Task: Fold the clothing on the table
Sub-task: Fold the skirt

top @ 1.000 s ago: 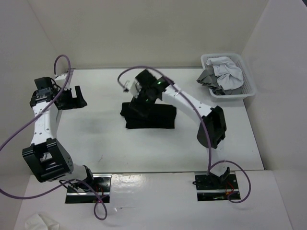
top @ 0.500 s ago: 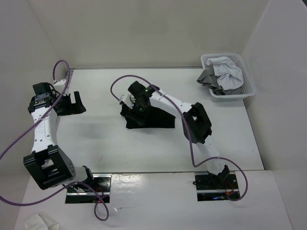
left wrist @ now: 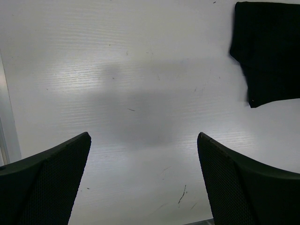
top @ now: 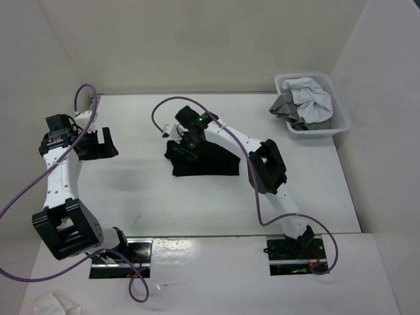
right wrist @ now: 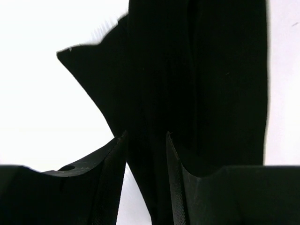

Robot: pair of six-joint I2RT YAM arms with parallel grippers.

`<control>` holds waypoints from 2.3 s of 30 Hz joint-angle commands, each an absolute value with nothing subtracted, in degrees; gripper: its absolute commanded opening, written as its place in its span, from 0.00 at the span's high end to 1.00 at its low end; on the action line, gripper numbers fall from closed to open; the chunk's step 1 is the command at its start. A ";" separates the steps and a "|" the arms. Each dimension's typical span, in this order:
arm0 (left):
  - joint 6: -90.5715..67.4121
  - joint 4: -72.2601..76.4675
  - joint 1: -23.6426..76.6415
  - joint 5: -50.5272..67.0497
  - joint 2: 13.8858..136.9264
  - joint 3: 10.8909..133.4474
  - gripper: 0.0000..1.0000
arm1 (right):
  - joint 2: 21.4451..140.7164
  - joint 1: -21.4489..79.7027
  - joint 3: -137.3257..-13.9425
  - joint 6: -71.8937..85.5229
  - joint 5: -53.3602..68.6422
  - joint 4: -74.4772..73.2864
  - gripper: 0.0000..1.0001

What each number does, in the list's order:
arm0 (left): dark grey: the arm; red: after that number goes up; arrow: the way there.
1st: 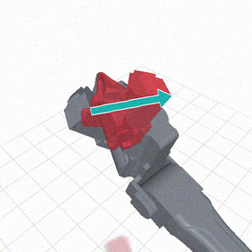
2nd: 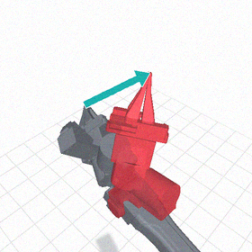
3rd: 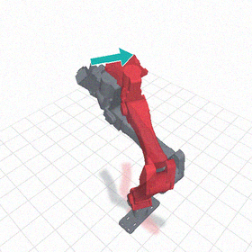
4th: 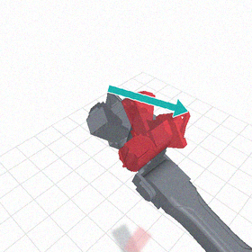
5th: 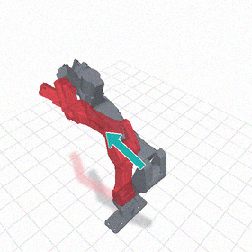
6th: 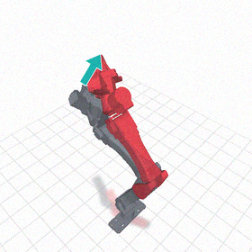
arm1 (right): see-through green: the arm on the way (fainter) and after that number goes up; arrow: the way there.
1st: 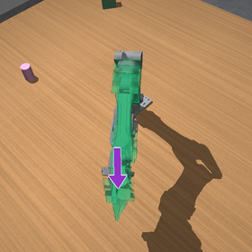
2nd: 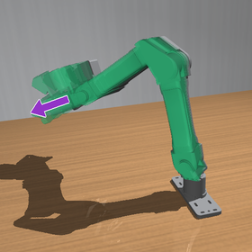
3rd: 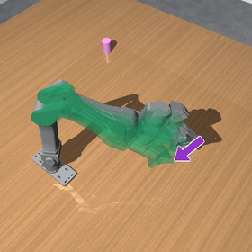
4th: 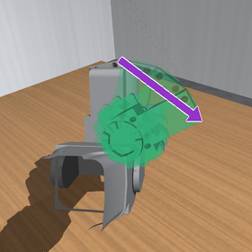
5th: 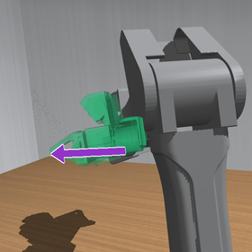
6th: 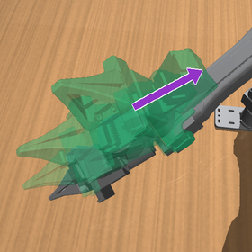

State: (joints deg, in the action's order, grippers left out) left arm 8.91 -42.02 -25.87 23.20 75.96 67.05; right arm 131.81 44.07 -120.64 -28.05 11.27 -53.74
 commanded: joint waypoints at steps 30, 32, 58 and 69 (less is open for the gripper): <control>9.93 -42.54 -26.28 25.49 78.49 68.38 0.00 | 134.47 38.23 -115.58 -29.18 13.01 -49.66 0.58; 9.93 -42.54 -26.28 25.49 78.49 68.38 0.00 | 134.99 38.23 -115.58 -29.18 13.01 -49.66 0.58; 9.93 -42.54 -26.28 25.49 77.96 67.24 0.00 | 135.97 36.56 -118.91 -29.18 12.48 -49.22 1.00; 10.46 -42.54 -26.28 25.49 77.43 67.24 0.00 | 127.10 38.66 -119.54 -32.07 18.27 -57.73 1.00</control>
State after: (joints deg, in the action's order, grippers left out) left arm 9.10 -42.41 -25.87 24.14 78.37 67.05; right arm 133.19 37.47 -117.12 -29.58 14.39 -53.93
